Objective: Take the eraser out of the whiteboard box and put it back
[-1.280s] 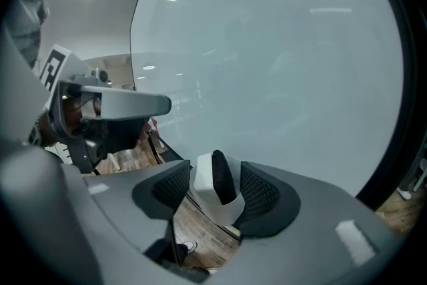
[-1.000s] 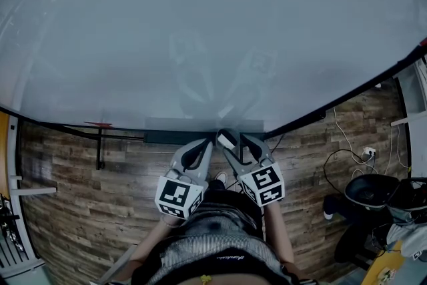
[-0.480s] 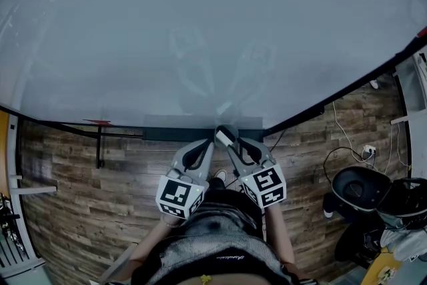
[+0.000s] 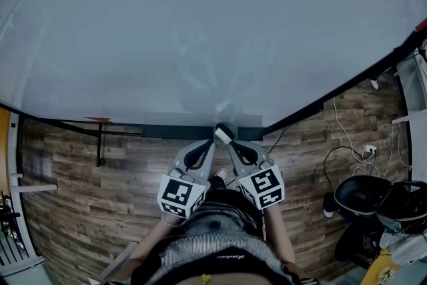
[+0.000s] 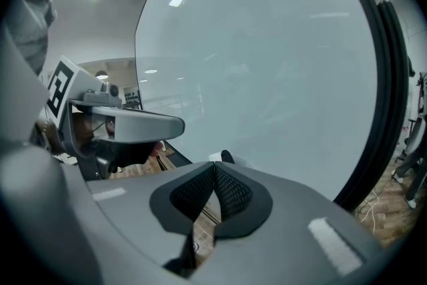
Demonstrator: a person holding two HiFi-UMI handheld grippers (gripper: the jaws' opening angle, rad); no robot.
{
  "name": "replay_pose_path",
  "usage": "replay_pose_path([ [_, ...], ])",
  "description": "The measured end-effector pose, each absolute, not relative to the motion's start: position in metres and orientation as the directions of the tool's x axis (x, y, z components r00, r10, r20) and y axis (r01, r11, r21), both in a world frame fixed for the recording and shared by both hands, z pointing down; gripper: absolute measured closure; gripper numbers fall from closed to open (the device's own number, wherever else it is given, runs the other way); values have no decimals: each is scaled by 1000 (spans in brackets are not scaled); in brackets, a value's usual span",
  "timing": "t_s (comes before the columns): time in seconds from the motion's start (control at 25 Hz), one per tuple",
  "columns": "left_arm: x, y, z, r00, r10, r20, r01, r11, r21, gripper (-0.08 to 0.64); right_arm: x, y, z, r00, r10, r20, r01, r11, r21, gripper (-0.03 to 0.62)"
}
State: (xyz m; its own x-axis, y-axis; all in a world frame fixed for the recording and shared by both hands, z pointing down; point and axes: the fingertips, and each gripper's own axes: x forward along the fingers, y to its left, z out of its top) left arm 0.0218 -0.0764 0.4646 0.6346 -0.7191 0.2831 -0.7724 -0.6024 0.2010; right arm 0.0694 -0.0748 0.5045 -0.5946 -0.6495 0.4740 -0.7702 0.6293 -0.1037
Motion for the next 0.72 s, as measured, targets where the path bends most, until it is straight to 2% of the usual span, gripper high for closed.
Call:
replay_pose_path([
  [0.36, 23, -74, 465, 616, -738, 275, -787, -594, 168, 560, 55, -70, 489, -636, -654, 410, -745, 659, -105, 589],
  [0.72, 26, -78, 441, 612, -761, 217, -791, -598, 132, 560, 49, -82, 441, -669, -697, 258, -739, 660, -135, 589],
])
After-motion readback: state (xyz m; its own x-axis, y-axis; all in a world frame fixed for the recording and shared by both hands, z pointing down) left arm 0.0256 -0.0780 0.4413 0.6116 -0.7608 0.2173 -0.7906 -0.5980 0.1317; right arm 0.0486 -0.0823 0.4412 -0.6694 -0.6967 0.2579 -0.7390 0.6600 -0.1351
